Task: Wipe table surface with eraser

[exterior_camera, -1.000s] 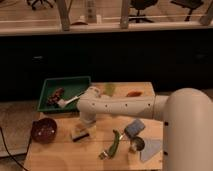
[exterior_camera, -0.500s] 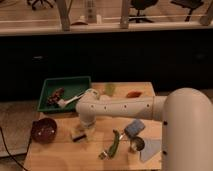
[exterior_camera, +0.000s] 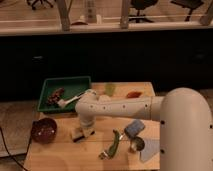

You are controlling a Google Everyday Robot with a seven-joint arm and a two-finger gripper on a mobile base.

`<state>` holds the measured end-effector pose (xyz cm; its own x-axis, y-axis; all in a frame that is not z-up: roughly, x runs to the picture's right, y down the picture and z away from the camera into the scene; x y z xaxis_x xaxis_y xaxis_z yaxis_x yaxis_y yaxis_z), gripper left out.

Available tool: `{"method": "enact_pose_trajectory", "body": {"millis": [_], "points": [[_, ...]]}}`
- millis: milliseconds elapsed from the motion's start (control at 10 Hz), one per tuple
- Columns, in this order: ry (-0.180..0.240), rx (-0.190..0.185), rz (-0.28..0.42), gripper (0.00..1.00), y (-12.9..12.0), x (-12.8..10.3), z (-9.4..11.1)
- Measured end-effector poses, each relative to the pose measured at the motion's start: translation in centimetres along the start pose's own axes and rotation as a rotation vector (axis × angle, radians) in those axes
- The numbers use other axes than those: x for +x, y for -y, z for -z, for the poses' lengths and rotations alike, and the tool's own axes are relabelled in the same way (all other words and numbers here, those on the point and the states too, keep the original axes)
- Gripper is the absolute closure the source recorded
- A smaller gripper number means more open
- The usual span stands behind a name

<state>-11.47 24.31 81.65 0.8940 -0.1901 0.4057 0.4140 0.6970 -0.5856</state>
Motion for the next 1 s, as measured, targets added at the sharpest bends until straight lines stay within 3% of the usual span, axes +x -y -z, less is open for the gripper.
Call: {"method": "enact_pose_trajectory", "body": {"millis": [200,300,800,1000], "points": [[-0.001,0.003,-0.006,0.98,-0.3,0.5,0.0],[-0.001,0.008,-0.009,1.00,-0.4,0.8,0.2],[-0.016,0.036,0.053,1.00,-0.2,1.7,1.4],[0.000,0.043,0.089,1.00,0.8,1.8,1.7]]}}
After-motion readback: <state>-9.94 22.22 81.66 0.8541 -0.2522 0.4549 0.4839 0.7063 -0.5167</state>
